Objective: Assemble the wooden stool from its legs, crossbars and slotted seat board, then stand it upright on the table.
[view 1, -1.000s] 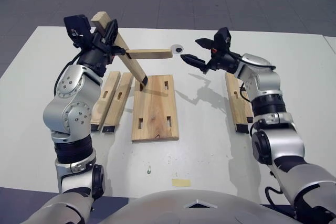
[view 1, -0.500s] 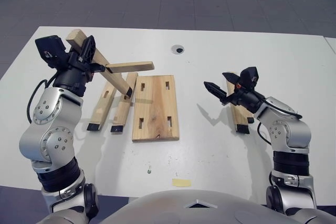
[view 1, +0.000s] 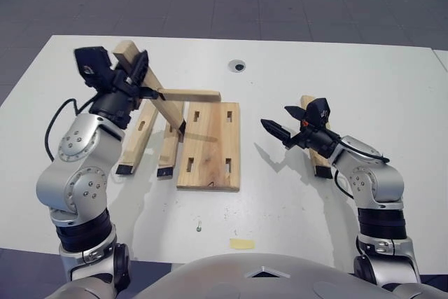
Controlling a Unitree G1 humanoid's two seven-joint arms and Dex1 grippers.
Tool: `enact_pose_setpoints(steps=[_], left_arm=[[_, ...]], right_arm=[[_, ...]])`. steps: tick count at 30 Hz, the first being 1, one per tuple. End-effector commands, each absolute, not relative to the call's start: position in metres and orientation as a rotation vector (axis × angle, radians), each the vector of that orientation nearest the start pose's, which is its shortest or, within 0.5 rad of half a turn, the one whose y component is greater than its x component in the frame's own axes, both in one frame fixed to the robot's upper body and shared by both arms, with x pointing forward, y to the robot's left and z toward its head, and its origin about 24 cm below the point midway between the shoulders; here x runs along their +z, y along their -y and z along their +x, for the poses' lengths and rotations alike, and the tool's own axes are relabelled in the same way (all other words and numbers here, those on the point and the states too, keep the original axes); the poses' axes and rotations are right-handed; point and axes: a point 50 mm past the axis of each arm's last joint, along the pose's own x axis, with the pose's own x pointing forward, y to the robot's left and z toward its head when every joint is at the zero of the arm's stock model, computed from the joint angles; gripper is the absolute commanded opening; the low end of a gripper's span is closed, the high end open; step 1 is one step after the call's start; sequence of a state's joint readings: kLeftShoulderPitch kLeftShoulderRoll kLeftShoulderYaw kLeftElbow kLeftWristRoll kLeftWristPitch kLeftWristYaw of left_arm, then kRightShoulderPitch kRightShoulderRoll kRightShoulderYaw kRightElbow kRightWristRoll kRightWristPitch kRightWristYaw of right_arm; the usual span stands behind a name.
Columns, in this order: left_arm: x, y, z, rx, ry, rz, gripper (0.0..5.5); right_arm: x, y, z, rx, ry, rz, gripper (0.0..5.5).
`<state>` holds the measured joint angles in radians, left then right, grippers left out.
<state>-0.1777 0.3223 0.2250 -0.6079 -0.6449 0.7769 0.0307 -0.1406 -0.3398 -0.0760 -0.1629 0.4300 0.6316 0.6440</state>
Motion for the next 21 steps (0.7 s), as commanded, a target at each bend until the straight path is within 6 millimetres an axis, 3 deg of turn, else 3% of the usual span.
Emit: enact_pose_setpoints(steps=[1,8,12,16,21], left_arm=[[0.141,-0.173,0.252,-0.226,-0.091,-0.178,1.02],[0.159,-0.143,0.276,-0.320,0.003,-0.193,1.02],[0.164,-0.134,0.281,-0.348,0.025,-0.208,1.02],[0.165,-0.144,0.279,-0.310,0.033,-0.197,1.02],[0.176,-0.170,0.279,-0.245,0.065,-0.157,1.02]], right_arm=[[0.078,0.174,0.263,0.685,-0.285,0.170,5.40],[0.067,0.167,0.249,0.766,-0.353,0.144,5.40],[0.061,0.191,0.229,0.838,-0.437,0.026,5.40],[0.075,0.202,0.208,1.025,-0.495,0.052,5.40],[0.073,0.182,0.186,1.230,-0.574,0.040,5.40]])
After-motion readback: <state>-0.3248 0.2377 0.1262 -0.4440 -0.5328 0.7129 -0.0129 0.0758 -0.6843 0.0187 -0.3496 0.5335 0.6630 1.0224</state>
